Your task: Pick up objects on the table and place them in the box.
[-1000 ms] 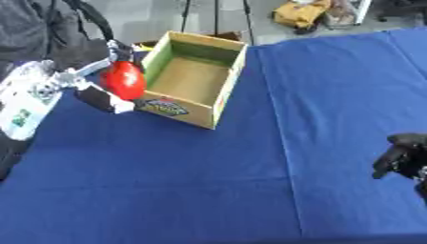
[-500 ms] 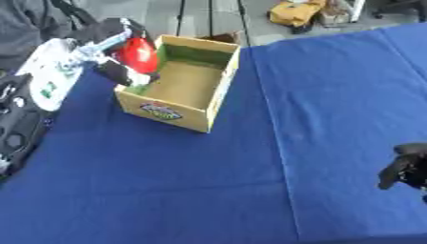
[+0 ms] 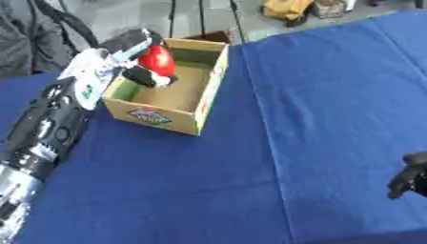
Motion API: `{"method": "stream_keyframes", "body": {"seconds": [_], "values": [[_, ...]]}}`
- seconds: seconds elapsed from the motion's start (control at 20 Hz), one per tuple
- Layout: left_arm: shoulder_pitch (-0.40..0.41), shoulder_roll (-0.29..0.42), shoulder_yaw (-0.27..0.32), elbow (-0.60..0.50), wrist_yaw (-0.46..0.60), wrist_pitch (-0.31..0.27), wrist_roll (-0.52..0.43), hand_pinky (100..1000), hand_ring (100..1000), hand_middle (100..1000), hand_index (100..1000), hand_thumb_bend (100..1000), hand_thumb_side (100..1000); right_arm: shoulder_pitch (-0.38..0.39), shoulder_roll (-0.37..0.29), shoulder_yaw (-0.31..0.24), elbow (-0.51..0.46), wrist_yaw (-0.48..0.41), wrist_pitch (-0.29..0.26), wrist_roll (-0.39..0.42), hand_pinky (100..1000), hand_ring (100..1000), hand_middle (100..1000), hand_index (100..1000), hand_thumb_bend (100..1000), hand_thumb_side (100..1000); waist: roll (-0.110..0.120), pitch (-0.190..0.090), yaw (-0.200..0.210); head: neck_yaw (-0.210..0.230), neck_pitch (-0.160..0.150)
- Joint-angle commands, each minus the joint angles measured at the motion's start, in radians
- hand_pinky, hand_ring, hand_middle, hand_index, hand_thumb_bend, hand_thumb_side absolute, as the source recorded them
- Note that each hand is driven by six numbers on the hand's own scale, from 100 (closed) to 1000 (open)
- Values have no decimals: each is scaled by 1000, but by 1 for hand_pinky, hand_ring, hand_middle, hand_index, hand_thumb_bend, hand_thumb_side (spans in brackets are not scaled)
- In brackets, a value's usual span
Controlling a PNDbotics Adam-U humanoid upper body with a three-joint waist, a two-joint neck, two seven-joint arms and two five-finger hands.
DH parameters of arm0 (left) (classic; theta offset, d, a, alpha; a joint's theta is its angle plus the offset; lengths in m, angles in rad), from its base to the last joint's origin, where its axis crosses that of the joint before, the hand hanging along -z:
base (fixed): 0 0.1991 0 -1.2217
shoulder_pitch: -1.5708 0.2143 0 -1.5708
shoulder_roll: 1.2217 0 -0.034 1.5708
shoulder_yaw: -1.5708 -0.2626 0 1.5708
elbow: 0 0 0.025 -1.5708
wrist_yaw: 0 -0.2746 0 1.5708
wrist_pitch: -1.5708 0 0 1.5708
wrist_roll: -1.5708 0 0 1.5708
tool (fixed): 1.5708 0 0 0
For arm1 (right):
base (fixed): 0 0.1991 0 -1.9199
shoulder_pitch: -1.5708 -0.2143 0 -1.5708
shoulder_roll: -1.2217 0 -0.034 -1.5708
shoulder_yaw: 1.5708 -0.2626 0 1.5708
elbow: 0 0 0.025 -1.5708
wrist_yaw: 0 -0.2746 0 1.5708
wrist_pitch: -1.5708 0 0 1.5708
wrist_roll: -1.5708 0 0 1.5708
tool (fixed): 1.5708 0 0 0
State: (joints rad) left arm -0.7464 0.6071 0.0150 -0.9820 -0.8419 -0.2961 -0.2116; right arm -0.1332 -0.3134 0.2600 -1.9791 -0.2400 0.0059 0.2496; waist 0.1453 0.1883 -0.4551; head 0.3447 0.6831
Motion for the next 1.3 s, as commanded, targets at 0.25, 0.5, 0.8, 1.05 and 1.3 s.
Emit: {"method": "stream_keyframes", "body": {"seconds": [0.25, 0.5, 0.8, 1.05, 1.3], "values": [[-20, 11, 51, 76, -101, 12, 111, 109, 418, 558, 723, 100, 183, -22, -7, 4, -21, 10, 1, 5, 489, 543, 500, 714, 100, 889, 5, 4, -24, 7, -36], [-16, -5, 35, 121, -143, 1, 190, 329, 516, 622, 756, 142, 237, -24, -1, 6, -21, 17, 4, 5, 488, 543, 500, 714, 100, 906, 10, 13, -29, 3, -39], [-12, -7, 21, 138, -207, -10, 281, 632, 712, 743, 797, 479, 797, -23, 2, 4, -21, 21, 4, 4, 488, 543, 500, 714, 100, 906, 9, 15, -26, 2, -37], [-9, -6, 26, 124, -240, -10, 357, 737, 757, 765, 811, 644, 987, -20, 3, 2, -21, 19, 5, 4, 488, 544, 500, 714, 100, 903, 4, 13, -20, -1, -38], [-2, 0, 39, 85, -189, -6, 426, 753, 746, 754, 801, 562, 948, -16, 5, -2, -21, 17, 6, 2, 489, 544, 500, 714, 100, 890, -1, 7, -10, -8, -37]]}}
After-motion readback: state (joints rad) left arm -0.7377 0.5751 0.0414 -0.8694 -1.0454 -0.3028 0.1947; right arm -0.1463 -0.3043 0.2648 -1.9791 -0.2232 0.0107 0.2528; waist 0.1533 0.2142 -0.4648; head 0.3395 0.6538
